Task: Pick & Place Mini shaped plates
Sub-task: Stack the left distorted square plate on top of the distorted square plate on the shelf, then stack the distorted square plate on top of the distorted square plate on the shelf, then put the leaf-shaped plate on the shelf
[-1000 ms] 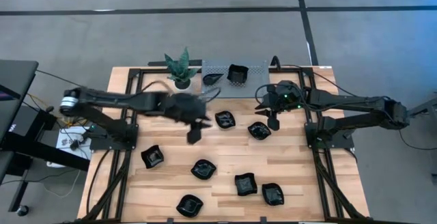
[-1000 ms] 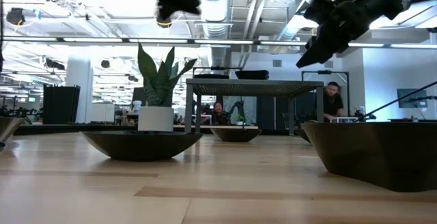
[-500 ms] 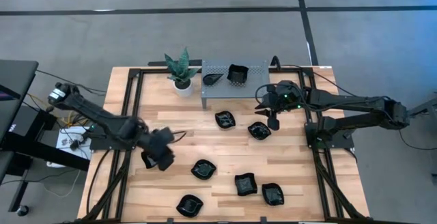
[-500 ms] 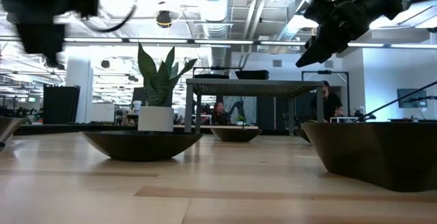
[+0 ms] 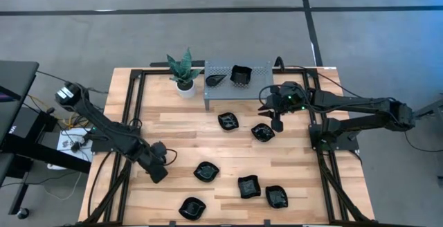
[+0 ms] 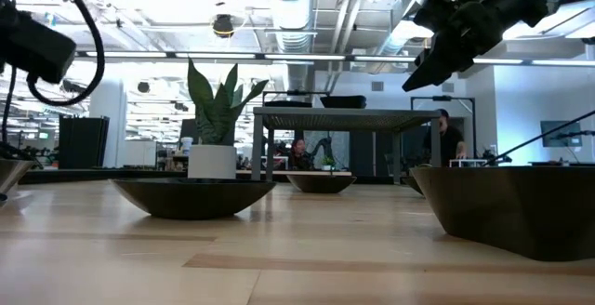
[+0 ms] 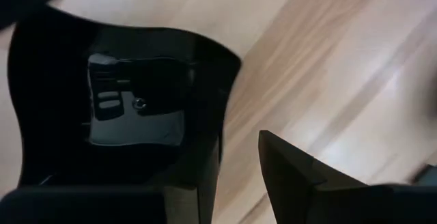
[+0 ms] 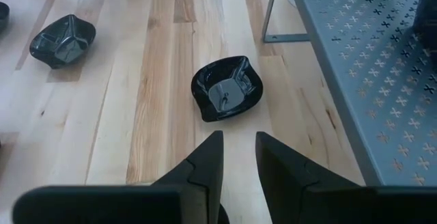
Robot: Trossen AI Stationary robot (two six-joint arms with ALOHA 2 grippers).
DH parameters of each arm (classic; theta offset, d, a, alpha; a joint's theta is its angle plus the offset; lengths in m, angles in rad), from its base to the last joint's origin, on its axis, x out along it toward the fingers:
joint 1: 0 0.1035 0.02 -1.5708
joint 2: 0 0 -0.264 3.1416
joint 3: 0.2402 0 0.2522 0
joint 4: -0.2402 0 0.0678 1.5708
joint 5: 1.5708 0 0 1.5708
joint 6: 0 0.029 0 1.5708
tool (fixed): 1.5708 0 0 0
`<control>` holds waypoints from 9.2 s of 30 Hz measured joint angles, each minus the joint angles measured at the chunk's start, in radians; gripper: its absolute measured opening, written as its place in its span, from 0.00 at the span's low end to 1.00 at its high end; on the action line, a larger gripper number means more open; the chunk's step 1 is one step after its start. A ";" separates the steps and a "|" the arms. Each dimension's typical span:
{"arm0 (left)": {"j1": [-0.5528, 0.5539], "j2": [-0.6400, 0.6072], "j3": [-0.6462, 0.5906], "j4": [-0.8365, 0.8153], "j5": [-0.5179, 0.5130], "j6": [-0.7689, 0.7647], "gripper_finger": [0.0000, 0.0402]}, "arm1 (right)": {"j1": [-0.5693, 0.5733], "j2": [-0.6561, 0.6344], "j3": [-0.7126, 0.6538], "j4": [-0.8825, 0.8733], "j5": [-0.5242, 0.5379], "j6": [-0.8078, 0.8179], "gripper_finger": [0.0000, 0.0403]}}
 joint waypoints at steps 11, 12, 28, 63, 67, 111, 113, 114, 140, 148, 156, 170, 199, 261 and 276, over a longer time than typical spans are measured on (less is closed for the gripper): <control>0.000 0.104 0.000 0.004 -0.015 0.000 0.27 | 0.000 0.000 0.000 0.015 0.000 0.000 0.20; 0.000 0.117 0.000 0.004 -0.015 0.001 0.27 | 0.000 0.000 0.000 0.014 0.000 0.000 0.20; 0.078 0.124 0.146 0.042 -0.091 0.323 0.01 | 0.000 0.000 0.000 0.021 0.000 0.000 0.20; 0.980 0.556 0.650 0.873 -0.153 1.984 0.02 | 0.002 0.000 0.000 0.041 0.000 0.000 0.20; 0.993 0.577 0.650 0.874 -0.132 1.980 0.02 | 0.002 0.000 0.000 0.041 0.000 0.000 0.20; 0.828 0.419 0.638 0.670 -0.124 1.722 0.25 | 0.072 0.001 -0.022 0.016 -0.002 0.110 0.20; 0.805 0.346 0.611 0.609 -0.126 1.665 0.25 | 0.100 0.009 -0.022 0.036 -0.002 0.108 0.20; 0.796 0.308 0.593 0.576 -0.126 1.646 0.25 | 0.113 0.014 -0.022 0.049 -0.002 0.108 0.20; 0.713 -0.291 0.138 0.545 -0.126 1.515 0.25 | 0.478 0.305 0.189 0.201 0.090 0.177 0.30; 0.713 -0.224 0.112 0.610 -0.126 1.514 0.25 | 0.704 0.470 0.365 -0.070 0.237 0.439 0.48; 0.713 -0.185 0.112 0.660 -0.126 1.514 0.25 | 0.874 0.634 0.399 -0.061 0.231 0.671 0.55; 0.713 -0.179 0.112 0.677 -0.126 1.509 0.25 | 0.943 0.799 0.405 -0.057 0.121 0.814 0.50; 0.713 -0.179 0.112 0.702 -0.126 1.513 0.25 | 0.811 0.747 0.476 -0.179 0.075 0.662 0.02; 0.713 -0.179 0.112 0.717 -0.126 1.512 0.25 | 0.042 0.562 0.674 -0.346 0.550 -0.328 0.23; 0.713 -0.179 0.112 0.717 -0.126 1.511 0.25 | 0.345 0.556 1.135 -1.132 0.664 0.155 0.23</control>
